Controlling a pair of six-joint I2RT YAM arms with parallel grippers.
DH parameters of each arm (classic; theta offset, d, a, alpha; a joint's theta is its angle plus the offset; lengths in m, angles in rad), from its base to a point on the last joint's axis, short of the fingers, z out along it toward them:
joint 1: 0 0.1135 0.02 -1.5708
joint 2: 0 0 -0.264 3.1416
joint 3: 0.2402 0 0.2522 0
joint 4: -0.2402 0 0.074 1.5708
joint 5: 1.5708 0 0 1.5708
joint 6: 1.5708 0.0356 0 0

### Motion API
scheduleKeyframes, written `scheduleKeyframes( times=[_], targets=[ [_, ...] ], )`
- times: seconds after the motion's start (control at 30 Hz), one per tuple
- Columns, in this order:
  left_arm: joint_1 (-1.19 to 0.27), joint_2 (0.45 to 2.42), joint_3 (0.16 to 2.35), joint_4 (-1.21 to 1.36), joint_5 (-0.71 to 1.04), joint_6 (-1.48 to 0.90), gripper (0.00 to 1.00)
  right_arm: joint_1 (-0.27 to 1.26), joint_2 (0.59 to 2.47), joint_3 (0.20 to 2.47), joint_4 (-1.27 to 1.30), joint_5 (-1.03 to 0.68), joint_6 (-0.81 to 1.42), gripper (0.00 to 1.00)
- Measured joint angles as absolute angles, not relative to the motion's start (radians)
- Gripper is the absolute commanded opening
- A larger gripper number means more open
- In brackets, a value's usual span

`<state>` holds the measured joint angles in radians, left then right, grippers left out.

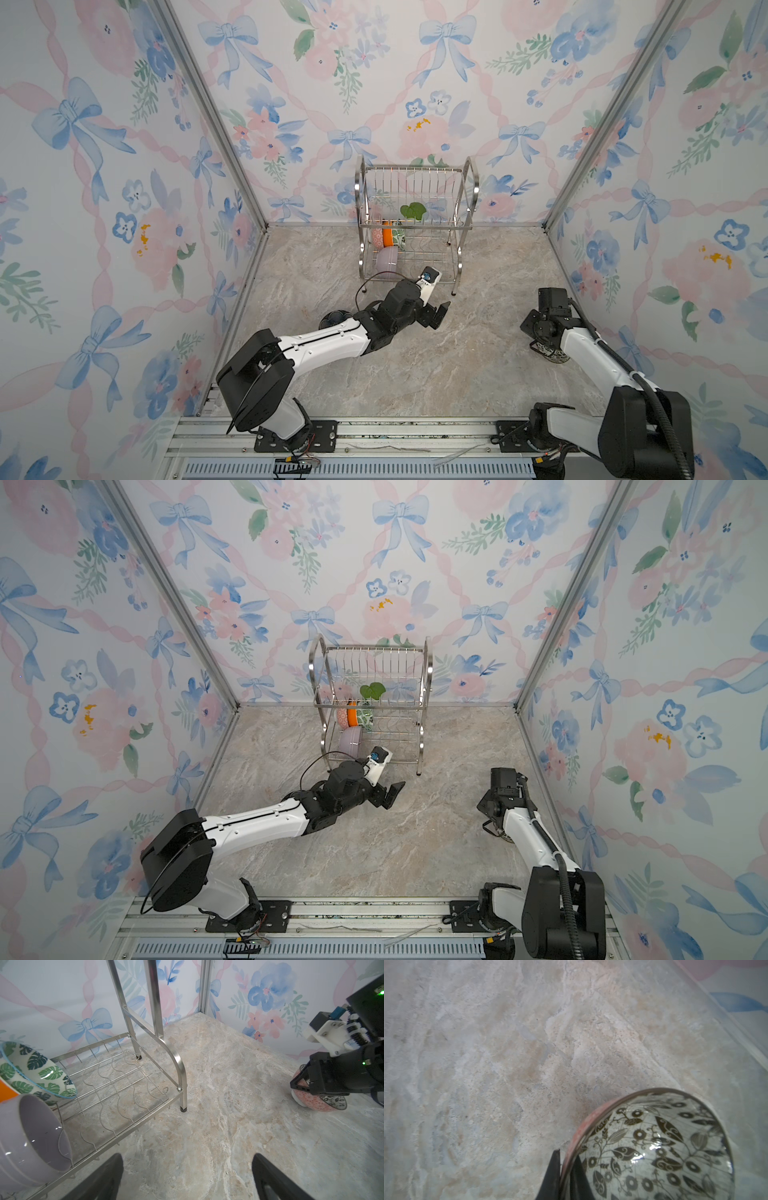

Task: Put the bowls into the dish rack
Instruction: 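Lift the pink bowl with the right gripper and carry it to the rack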

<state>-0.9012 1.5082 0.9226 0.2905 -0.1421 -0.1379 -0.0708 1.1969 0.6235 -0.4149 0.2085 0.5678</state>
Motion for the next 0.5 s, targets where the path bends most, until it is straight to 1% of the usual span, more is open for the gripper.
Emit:
scheduleKeyframes(
  times=[0.07, 0.17, 0.3, 0.5],
  targets=[
    [-0.889, 1.493, 0.912, 0.290, -0.151, -0.138, 0.98, -0.059, 1.196, 0.624, -0.414, 0.209, 0.564, 0.00],
    [-0.854, 1.466, 0.892, 0.288, -0.162, -0.149, 0.98, -0.001, 1.195, 0.626, -0.418, 0.213, 0.556, 0.00],
    [-0.788, 1.411, 0.850, 0.282, -0.204, -0.192, 0.98, 0.140, 1.195, 0.648, -0.442, 0.222, 0.550, 0.00],
    [-0.710, 1.337, 0.798, 0.283, -0.325, -0.264, 0.98, 0.347, 1.200, 0.724, -0.466, 0.257, 0.534, 0.00]
  ],
)
